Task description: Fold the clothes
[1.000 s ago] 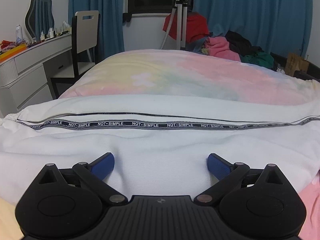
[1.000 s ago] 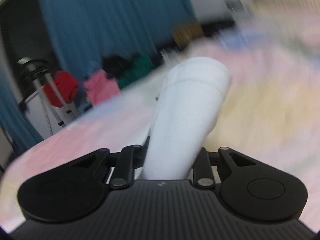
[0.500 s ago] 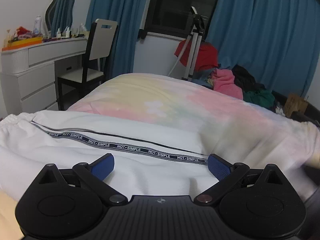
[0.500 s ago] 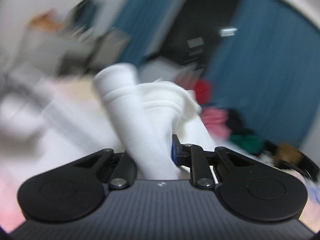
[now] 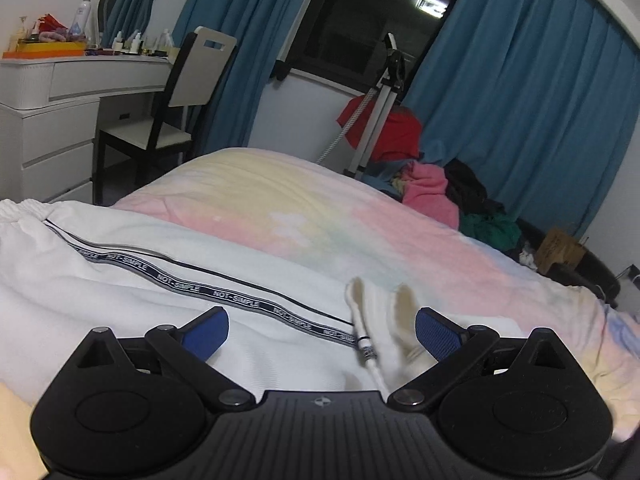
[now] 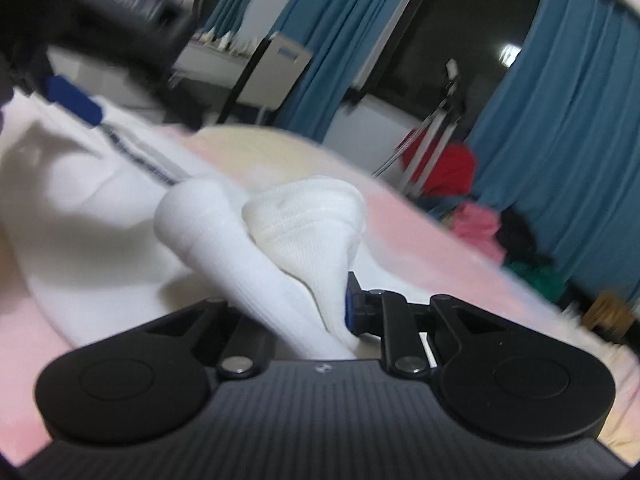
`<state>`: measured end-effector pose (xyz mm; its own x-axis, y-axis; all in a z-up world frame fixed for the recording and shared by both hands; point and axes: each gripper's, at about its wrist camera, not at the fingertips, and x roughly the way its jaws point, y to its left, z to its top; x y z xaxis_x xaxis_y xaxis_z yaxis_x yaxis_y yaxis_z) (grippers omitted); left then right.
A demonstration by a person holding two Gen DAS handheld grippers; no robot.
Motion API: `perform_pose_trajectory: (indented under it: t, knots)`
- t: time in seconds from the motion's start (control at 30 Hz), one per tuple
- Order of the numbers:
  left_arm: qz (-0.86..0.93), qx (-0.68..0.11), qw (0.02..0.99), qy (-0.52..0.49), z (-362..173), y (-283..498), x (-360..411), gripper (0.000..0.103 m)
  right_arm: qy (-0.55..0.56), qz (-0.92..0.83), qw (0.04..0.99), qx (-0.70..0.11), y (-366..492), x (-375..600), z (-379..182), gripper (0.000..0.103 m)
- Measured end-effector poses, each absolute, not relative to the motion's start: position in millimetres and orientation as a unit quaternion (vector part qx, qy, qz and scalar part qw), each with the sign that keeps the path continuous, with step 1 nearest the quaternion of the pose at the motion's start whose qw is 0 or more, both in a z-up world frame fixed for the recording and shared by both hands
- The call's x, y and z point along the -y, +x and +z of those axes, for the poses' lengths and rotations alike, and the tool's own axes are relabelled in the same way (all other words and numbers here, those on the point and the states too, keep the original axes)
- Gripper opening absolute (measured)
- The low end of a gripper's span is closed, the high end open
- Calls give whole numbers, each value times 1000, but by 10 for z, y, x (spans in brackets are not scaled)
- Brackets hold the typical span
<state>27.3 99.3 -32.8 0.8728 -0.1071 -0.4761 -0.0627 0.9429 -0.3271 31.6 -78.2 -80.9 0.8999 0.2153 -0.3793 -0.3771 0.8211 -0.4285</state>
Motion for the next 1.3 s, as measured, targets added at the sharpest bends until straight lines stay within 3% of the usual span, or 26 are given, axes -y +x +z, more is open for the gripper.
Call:
perform_pose_trajectory:
  t: [0.17, 0.23, 0.3, 0.37, 0.57, 0.73, 0.8, 1.03, 1.2, 1.3]
  knots:
    - [-32, -233, 957, -168, -297, 210, -958, 101, -271, 176, 927, -191, 321, 780, -844, 23]
    - [-49, -224, 958, -170, -289, 188, -952, 101, -242, 192, 926, -218, 307, 838, -771, 34]
    - [-73, -219, 957, -177, -289, 177, -943, 100, -184, 226, 923, -252, 288, 941, -618, 60]
    - [-101, -221, 953, -178, -293, 192, -922, 99, -121, 264, 916, -278, 212, 1084, -498, 77]
    - [-175, -228, 945, -157, -322, 366, -781, 96, 72, 280, 921, -259, 180, 1646, -31, 77]
    - [-234, -261, 929, -116, -468, 670, -565, 93, 224, 201, 905, -299, 477, 2103, -132, 80]
    - [-246, -281, 923, -94, -590, 784, -462, 86, 251, 190, 897, -311, 572, 2141, -229, 80]
    - [-281, -320, 903, -57, -880, 928, -265, 64, 219, 181, 899, -333, 832, 1883, -386, 79]
    - [-283, -323, 902, -50, -887, 900, -269, 34, 167, 164, 909, -345, 856, 1829, -474, 77]
    - [-290, -323, 899, -54, -753, 797, -212, 27, 138, 155, 918, -337, 866, 1796, -490, 77]
